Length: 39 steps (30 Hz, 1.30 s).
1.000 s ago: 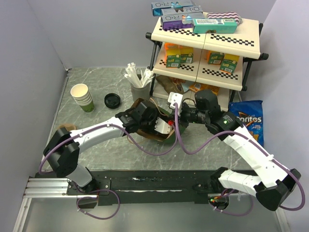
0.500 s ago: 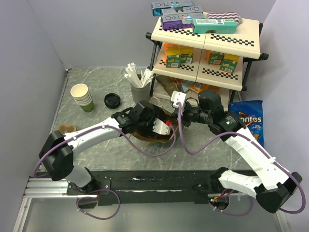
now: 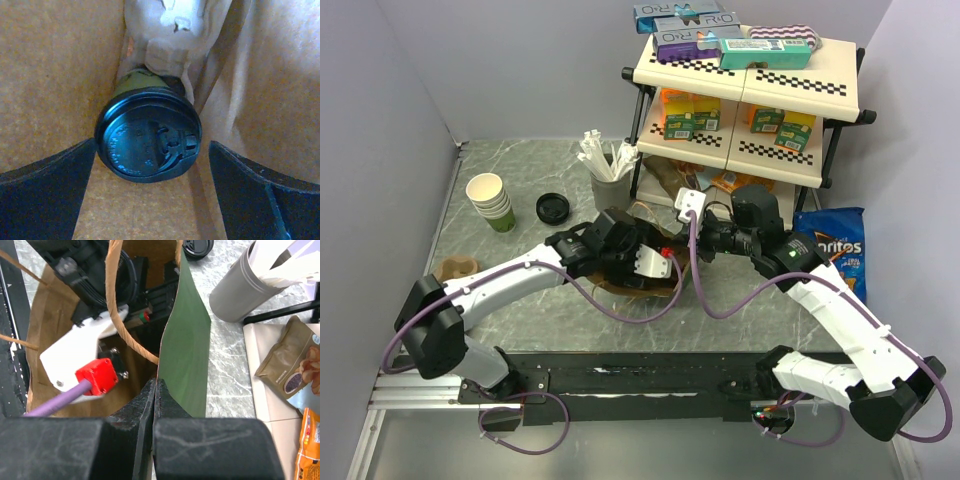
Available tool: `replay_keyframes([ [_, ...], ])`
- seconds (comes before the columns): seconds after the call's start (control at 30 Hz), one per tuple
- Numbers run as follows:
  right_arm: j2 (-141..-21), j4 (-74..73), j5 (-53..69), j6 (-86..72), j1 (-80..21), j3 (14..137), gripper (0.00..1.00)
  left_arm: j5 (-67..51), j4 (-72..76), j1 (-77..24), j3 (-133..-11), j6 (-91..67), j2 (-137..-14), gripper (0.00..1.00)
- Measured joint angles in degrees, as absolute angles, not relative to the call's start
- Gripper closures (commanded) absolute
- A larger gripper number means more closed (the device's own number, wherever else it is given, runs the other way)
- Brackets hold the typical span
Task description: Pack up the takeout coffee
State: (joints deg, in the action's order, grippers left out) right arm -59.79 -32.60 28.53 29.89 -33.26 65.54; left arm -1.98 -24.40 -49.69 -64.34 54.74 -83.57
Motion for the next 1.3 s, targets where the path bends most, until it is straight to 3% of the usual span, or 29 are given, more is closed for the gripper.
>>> replay_keyframes([
  [0.8, -60.84, -32.16, 28.32, 29.67, -31.75, 66.06, 1.0, -9.91, -25.43, -49.58, -69.14, 47.53, -82.21, 0.01],
  [1.3, -70.41, -35.4, 32.45, 27.92, -21.02, 74.7, 1.0, -13.78, -24.08, -48.1, -76.62, 40.03, -83.92, 0.01],
])
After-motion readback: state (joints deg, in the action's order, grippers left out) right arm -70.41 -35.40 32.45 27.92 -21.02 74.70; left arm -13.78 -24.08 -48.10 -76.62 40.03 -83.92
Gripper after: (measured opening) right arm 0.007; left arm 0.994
